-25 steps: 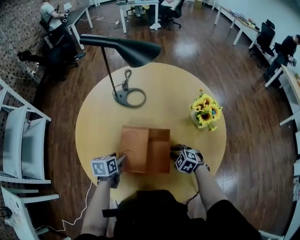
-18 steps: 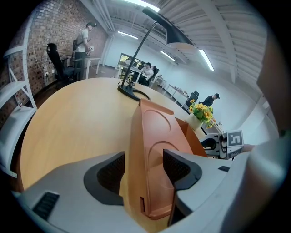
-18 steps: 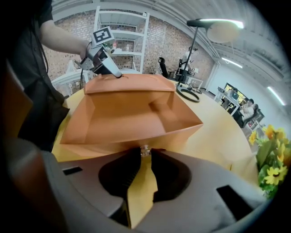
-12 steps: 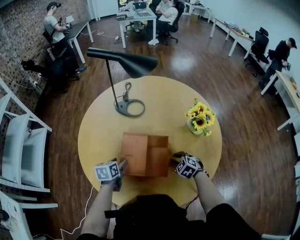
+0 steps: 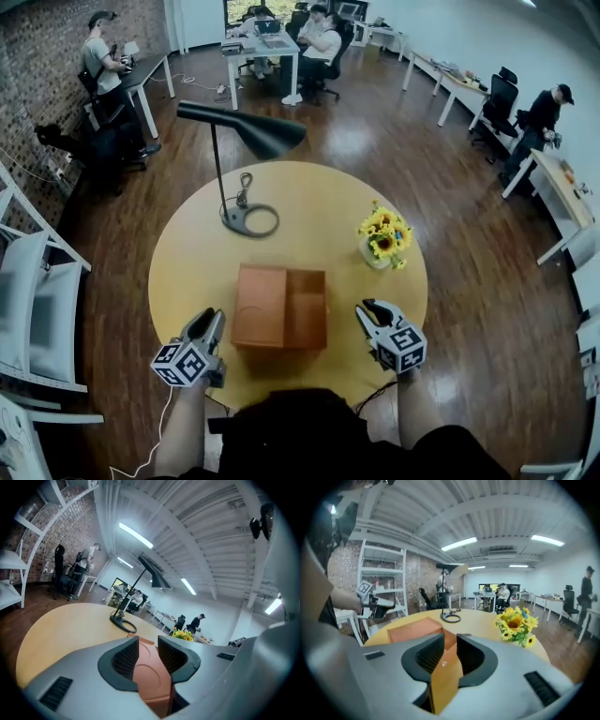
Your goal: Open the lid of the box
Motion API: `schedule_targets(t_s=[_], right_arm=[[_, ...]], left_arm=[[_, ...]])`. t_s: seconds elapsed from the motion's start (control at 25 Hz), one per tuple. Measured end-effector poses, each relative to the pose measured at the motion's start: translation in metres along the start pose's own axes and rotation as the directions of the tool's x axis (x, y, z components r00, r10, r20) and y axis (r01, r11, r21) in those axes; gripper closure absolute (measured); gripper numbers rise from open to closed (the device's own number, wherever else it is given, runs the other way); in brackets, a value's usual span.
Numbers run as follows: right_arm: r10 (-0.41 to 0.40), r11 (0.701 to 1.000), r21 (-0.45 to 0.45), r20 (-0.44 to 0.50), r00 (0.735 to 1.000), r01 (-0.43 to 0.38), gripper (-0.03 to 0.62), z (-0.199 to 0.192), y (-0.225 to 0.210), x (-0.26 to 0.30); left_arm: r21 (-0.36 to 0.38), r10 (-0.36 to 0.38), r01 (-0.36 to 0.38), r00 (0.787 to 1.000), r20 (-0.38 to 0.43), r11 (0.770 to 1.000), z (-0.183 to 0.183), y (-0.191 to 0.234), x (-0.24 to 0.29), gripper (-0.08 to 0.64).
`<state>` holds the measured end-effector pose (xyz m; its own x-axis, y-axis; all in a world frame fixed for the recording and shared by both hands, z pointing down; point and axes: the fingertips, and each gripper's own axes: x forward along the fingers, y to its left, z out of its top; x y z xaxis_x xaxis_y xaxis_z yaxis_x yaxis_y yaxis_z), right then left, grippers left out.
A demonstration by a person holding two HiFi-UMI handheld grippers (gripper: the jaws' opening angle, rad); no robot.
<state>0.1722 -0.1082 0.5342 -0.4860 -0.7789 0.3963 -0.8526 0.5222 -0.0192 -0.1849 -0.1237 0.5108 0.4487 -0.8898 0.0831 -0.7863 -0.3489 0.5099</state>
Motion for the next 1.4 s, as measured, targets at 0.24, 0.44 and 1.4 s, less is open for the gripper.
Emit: schedule_targets(t_s=[0.24, 0.44, 1.4], right_arm=[[-0.13, 0.936, 0.351, 0.314, 0.94, 0.012, 0.51, 0.056, -0.002, -0.06], [-0.198, 0.91, 0.415, 0.377, 0.905, 0.026, 0.588, 0.068, -0.014, -0.084], [-0.194, 0.93, 0.365, 0.405, 0.893, 0.037, 0.591, 0.085, 0.0, -0.085]], left_arm=[[-0.016, -0.07, 0.073, 0.985, 0.155, 0.997, 0.042, -0.017, -0.051, 0.482], [0.024, -0.034, 0.029, 0.968, 0.248, 0.999, 0.069, -0.02, -0.074, 0.482], [0.077, -0.031, 0.012, 0.967, 0.253, 0.997, 0.075, -0.022, -0.084, 0.482]])
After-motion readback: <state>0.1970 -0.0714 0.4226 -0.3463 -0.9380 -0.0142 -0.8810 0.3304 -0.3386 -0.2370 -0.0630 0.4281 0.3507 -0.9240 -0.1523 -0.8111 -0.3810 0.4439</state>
